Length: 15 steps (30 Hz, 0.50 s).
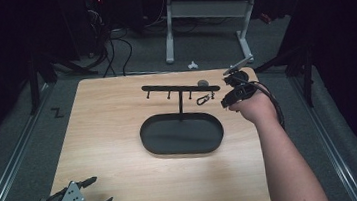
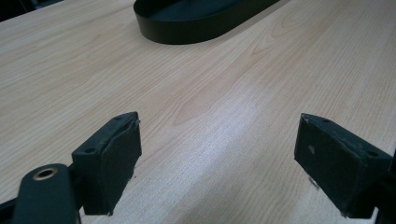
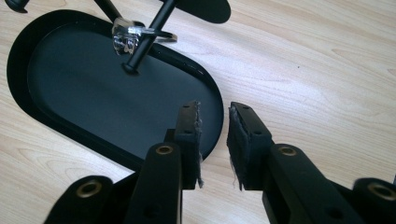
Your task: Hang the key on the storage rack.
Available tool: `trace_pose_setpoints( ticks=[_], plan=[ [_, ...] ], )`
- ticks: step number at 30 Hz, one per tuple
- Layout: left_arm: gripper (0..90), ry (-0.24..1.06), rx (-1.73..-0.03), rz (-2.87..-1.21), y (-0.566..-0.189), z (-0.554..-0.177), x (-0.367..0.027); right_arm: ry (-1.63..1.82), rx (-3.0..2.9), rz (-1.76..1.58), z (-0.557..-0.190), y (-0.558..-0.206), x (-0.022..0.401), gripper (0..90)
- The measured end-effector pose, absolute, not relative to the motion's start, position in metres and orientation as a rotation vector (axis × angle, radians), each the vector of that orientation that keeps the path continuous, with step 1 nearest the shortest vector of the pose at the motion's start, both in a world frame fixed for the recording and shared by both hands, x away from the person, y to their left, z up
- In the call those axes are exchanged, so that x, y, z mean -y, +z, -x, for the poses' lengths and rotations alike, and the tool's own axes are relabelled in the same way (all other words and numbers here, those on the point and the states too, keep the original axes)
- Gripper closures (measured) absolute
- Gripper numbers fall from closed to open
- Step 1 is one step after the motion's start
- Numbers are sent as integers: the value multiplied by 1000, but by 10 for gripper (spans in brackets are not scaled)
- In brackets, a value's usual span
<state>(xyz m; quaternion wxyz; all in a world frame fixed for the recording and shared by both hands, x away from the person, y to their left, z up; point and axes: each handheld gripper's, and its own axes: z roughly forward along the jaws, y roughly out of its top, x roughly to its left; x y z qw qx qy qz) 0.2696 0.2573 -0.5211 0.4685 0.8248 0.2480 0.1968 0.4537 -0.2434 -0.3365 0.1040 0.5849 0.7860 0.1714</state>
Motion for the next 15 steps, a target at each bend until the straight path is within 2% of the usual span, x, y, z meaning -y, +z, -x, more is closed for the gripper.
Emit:
trace_pose_setpoints(
  ticks=[7, 15],
  plan=[
    [153, 479, -606, -2025, -521, -270, -257, 491, -2339, -1731, -451, -341, 243, 648],
    [153, 478, -603, -2029, -521, -270, -256, 494, -2358, -1722, -447, -354, 243, 506]
  ],
)
